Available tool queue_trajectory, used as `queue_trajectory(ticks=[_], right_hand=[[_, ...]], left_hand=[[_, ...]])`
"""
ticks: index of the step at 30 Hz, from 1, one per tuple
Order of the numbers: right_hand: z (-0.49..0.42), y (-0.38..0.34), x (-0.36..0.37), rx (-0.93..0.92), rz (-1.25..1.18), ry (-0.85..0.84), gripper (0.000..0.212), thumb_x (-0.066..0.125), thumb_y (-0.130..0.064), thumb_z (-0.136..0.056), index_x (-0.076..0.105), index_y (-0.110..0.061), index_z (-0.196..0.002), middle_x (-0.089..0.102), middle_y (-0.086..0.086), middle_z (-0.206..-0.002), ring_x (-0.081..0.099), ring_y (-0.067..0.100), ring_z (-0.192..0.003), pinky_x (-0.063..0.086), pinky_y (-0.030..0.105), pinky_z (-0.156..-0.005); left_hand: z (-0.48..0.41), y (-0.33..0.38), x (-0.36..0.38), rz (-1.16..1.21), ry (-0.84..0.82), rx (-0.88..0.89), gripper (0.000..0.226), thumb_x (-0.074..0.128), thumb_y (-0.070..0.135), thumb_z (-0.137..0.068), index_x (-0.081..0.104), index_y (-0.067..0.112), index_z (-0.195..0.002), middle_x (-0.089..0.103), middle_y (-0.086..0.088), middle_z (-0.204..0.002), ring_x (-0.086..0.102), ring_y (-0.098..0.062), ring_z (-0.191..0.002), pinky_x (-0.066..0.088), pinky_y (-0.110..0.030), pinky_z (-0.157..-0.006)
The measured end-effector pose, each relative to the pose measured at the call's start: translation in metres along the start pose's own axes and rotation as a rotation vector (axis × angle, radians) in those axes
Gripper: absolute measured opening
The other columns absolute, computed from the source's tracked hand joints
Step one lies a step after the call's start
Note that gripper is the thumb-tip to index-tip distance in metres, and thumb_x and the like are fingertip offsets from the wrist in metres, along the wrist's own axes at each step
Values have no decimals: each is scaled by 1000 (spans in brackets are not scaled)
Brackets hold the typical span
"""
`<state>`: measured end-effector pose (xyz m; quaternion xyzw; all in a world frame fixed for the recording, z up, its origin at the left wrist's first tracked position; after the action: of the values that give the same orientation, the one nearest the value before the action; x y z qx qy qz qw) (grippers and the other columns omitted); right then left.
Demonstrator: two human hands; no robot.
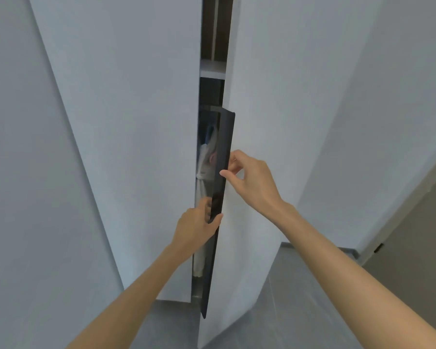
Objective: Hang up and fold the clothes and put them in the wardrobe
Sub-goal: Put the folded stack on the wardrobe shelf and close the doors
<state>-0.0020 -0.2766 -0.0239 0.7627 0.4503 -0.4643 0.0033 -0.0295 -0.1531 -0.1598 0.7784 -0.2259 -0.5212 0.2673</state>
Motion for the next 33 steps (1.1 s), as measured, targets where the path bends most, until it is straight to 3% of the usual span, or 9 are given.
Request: queue_trajectory(ticks=[5,8,10,13,18,24,33], right_hand=[[-49,-1,33,15,53,29,17,68,-31,-88,57,-18,-89,60,-17,-75,59,4,-73,51,28,-76],[-72,0,47,30,88,35,19,67,-33,-88,52,-23,-83,59,-18,-73,60,5,-72,51,37,-81],[-86,3,56,50,99,23,20,66,-34,-88,49,-26,-83,60,-18,-74,61,6,-74,50,40,-84],[-107,10,69,88,109,15,21,66,-34,-89,48,-25,-83,64,-14,-77,62,9,-76,50,42,-84],[-138,23,86,146,110,21,20,65,-31,-89,48,-23,-82,65,-12,-76,62,11,-75,50,41,-82],[-169,39,99,196,139,33,21,66,-30,-87,48,-19,-80,64,-12,-71,60,13,-70,48,38,-79],[-190,54,108,226,154,50,22,67,-30,-87,49,-19,-78,67,-9,-73,62,15,-72,47,41,-83]], left_hand=[[-60,-43,-20,20,-84,-6,52,66,49,-84,53,22,-127,70,5,-109,68,-12,-91,55,-32,-83],[-90,-55,-36,-76,21,43,64,72,58,-73,52,27,-126,65,11,-120,61,-11,-110,47,-26,-89],[-107,-58,-46,-164,131,90,98,76,61,-66,33,24,-145,42,3,-147,35,-20,-138,30,-39,-111],[-127,-61,-52,-286,209,128,130,76,64,-61,-10,26,-152,-9,-1,-161,-12,-26,-148,0,-55,-115],[-160,-76,-46,-349,177,80,134,68,71,-65,-25,22,-147,-33,-5,-154,-29,-30,-142,-1,-64,-112],[-193,-86,-38,-384,207,133,126,59,75,-69,-17,15,-150,-25,-13,-156,-20,-32,-145,3,-64,-113],[-205,-88,-29,-457,298,123,121,66,64,-75,-9,8,-151,-8,-24,-156,-6,-42,-145,13,-67,-111]])
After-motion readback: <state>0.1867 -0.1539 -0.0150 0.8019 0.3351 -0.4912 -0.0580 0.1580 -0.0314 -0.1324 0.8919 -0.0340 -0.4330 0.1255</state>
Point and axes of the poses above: each hand's wrist, its own z-axis away from the middle knuckle, its own x-axis out of the palm, y = z × x, the point moved 7 cm from there along -z, towards the middle knuckle
